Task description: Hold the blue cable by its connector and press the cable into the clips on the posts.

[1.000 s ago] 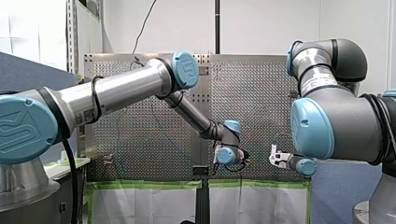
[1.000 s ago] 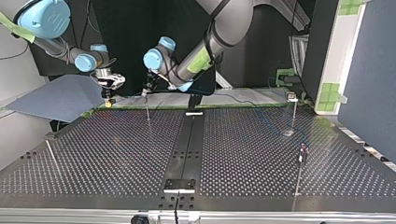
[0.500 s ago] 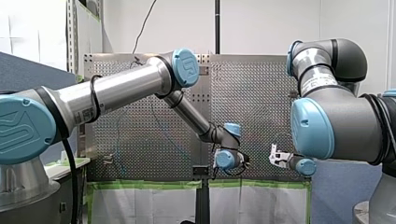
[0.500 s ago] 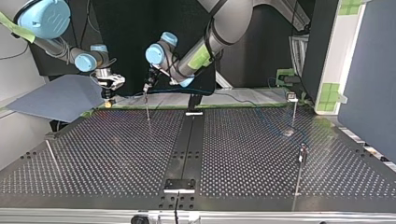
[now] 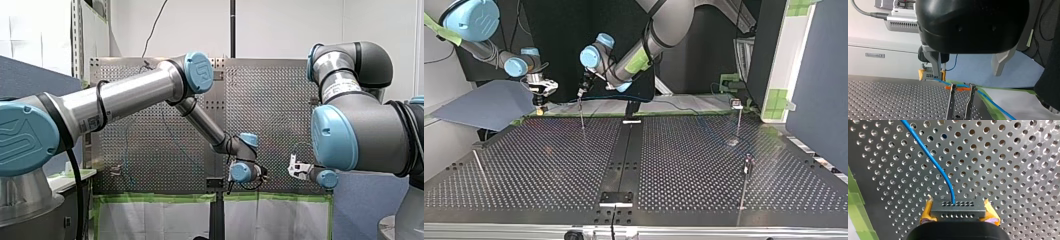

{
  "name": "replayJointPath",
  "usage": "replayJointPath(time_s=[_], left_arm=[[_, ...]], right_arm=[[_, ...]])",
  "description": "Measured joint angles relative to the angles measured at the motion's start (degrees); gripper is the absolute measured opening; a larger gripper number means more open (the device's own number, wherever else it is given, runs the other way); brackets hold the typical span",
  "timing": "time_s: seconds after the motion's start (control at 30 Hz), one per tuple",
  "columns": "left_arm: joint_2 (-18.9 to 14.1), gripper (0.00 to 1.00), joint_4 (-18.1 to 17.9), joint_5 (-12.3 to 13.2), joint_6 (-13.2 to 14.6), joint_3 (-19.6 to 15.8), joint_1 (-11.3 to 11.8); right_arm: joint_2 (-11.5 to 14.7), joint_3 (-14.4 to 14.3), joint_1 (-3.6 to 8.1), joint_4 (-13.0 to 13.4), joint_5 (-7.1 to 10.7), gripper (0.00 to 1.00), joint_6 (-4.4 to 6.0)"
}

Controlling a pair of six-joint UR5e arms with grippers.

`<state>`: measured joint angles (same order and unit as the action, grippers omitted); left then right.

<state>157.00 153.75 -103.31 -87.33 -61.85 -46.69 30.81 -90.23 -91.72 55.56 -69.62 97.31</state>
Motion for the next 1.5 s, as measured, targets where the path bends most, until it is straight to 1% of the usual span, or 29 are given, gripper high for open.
replayJointPath(time_s=[0.67, 0.97, 1.5], left_arm=[[0.00, 1.00, 0.30, -0.15, -0.18, 0.00, 0.42], [0.00, 1.00, 1.49, -1.51, -0.70, 0.00, 0.43], [0.00, 1.00, 1.98, -1.67, -0.73, 0.00, 0.41]], right_arm=[[-0.04, 0.00, 0.00, -0.08, 0.00, 0.00, 0.00], [-0.08, 0.00, -0.01, 0.00, 0.02, 0.00, 0.00], [-0.08, 0.00, -0.01, 0.05, 0.07, 0.00, 0.00]])
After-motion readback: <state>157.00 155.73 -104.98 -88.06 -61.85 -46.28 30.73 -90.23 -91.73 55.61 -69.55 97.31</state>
